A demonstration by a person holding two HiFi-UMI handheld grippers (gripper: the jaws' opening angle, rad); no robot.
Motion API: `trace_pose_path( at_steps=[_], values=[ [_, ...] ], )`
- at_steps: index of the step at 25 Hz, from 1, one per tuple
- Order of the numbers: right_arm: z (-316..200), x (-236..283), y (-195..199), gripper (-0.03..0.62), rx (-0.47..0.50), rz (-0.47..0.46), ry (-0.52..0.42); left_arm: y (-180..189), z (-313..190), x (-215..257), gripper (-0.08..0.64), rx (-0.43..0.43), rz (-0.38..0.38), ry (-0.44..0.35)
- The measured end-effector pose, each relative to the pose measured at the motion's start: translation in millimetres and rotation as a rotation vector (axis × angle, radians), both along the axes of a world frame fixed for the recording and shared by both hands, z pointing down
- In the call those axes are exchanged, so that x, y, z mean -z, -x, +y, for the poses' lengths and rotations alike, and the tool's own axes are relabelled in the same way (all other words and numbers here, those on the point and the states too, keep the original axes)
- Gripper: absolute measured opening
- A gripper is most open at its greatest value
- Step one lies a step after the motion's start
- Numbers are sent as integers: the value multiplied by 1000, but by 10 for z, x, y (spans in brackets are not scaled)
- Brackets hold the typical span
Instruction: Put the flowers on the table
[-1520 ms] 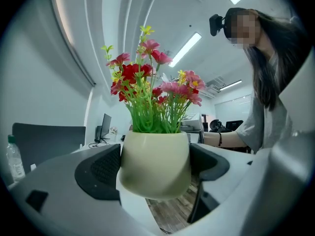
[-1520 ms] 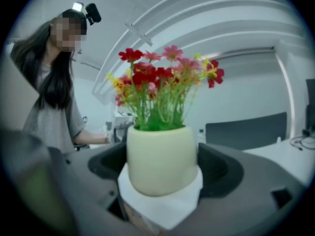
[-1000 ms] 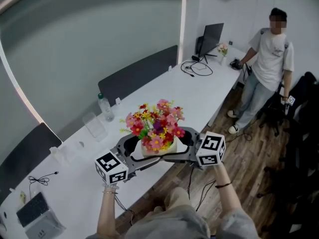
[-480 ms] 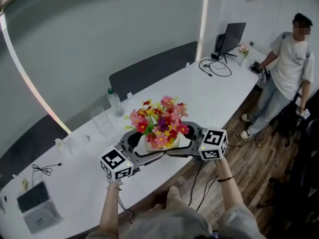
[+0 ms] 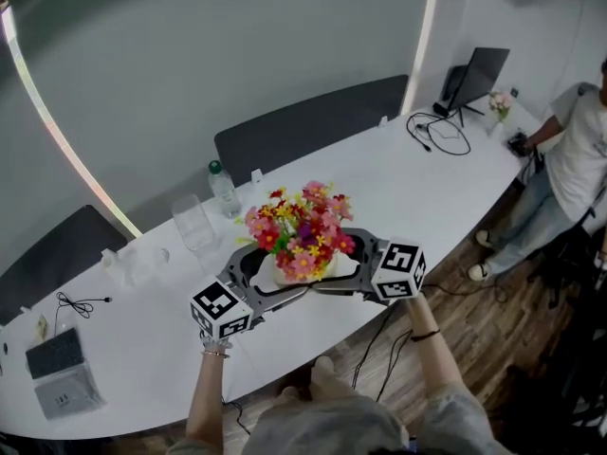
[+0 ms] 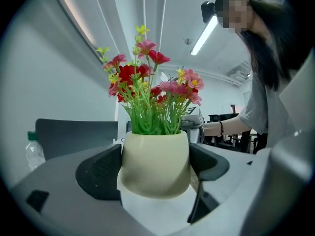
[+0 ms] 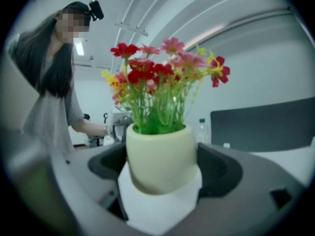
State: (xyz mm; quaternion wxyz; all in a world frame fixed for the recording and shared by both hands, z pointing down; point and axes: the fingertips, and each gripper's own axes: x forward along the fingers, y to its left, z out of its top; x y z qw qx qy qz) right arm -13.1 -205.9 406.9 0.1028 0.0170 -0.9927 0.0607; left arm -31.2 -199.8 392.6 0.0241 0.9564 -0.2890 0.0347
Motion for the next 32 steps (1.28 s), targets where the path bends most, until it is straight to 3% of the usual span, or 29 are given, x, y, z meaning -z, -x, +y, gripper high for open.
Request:
trace_pose_path(
  at_steps=[14, 20, 32],
  values=[
    [-556, -516, 181, 445, 113, 61, 27, 166, -550, -513, 442, 106, -44, 75],
    [-735, -726, 340, 445, 100, 70, 60, 338, -722, -721, 442, 115, -21, 104],
    [-1025, -1311, 479, 445, 80, 93, 82, 478, -1025, -1306, 440, 101, -54, 156]
  ],
)
